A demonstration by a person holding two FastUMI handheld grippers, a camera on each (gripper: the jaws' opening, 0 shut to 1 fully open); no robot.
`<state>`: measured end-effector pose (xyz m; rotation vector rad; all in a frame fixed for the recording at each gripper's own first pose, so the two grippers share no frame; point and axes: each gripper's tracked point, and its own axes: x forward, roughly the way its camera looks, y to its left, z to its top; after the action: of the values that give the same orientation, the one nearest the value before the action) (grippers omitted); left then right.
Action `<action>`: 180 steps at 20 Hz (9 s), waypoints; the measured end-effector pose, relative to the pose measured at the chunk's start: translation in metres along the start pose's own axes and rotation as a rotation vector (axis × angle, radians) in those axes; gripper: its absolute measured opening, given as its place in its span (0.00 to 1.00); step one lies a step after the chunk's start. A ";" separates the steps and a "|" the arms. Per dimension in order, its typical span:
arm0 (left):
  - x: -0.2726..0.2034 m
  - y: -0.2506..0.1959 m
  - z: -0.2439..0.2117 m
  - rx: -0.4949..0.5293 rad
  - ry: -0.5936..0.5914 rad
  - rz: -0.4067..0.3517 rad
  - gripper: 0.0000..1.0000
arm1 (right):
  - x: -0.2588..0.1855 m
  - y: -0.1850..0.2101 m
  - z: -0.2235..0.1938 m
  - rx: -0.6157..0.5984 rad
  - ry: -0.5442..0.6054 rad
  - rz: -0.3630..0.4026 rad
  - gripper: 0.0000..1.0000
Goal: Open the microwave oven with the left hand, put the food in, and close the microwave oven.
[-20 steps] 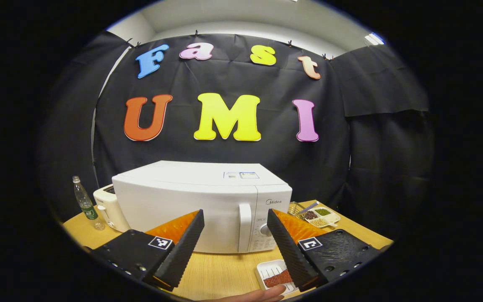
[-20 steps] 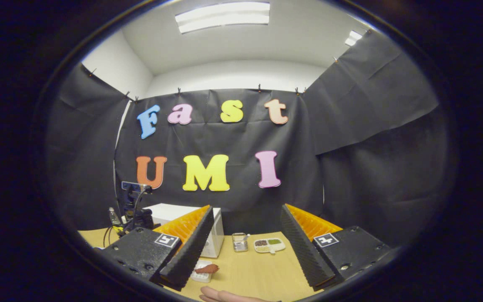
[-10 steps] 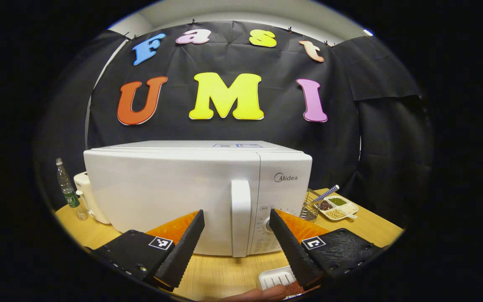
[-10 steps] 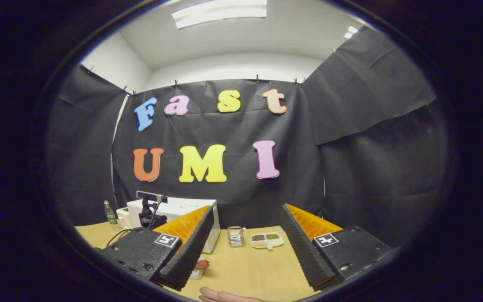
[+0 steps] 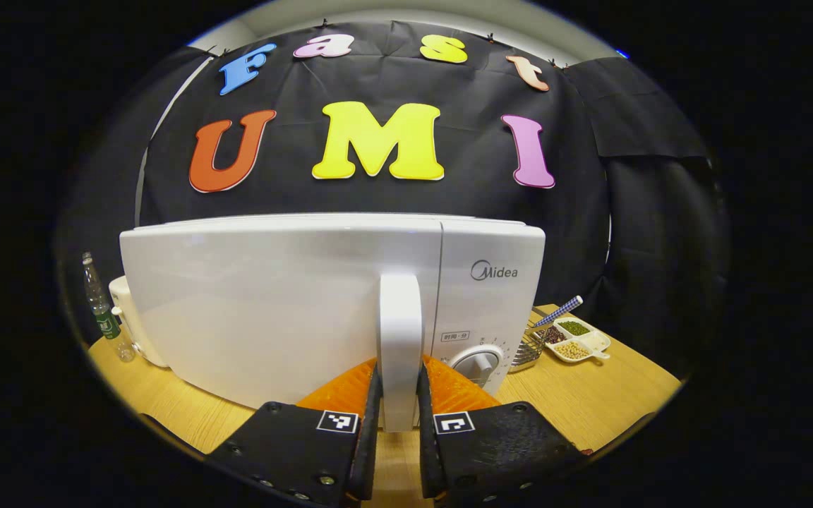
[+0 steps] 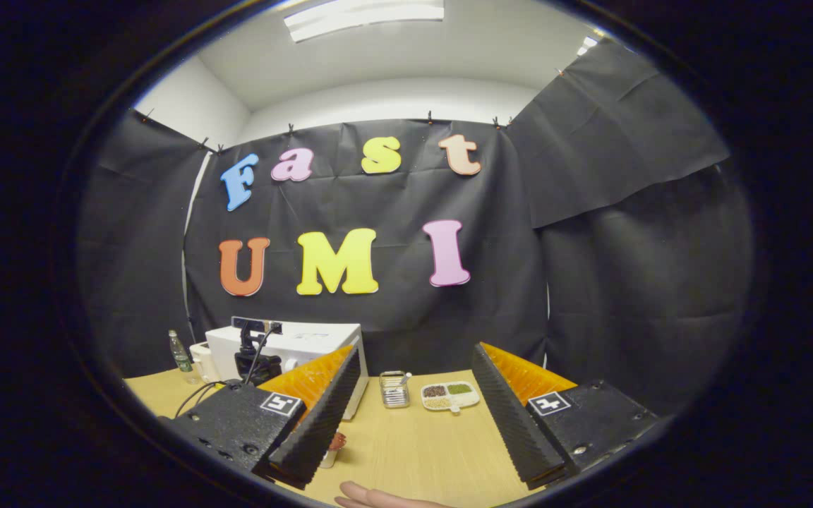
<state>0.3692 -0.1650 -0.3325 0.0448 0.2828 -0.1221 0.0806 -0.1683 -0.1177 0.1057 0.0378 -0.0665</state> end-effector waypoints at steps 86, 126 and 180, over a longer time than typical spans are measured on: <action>-0.477 0.165 0.110 -0.031 -0.238 0.054 0.93 | 0.097 0.134 -0.273 0.446 1.027 0.400 0.89; -0.513 0.163 0.092 -0.008 -0.270 -0.021 0.93 | 0.049 0.311 -0.161 -0.147 0.330 0.256 0.12; -0.410 0.274 0.051 -0.154 -0.140 0.106 0.92 | 0.203 0.352 -0.149 0.183 0.247 0.168 1.00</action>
<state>0.0273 0.1505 -0.1607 -0.1014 0.1488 0.0024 0.3015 0.1840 -0.2379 0.2993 0.2690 0.1122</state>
